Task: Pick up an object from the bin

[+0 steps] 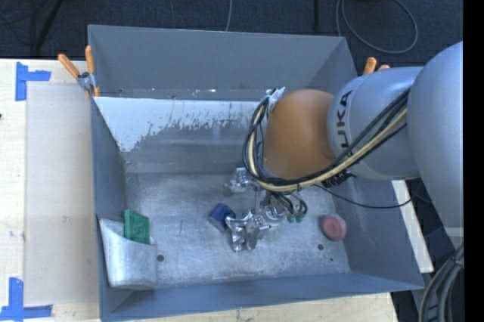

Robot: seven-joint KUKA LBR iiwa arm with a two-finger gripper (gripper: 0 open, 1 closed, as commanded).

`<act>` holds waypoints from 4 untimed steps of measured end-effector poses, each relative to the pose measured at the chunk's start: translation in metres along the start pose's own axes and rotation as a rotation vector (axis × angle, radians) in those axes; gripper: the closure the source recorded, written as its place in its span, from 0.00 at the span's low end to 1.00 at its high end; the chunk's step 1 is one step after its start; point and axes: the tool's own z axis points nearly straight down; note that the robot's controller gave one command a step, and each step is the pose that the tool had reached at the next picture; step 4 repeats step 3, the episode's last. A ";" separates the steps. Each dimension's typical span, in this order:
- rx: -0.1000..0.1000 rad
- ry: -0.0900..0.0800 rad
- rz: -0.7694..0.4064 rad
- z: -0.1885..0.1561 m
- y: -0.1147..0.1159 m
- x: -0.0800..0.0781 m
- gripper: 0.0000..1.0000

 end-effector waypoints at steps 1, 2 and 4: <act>0.000 -0.007 0.004 -0.004 0.000 -0.002 1.00; 0.002 -0.008 0.012 -0.123 0.002 0.005 1.00; 0.004 -0.005 -0.300 -0.198 -0.075 -0.045 1.00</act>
Offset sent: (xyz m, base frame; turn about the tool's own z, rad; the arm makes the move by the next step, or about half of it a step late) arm 0.0000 0.0000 0.0000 0.0000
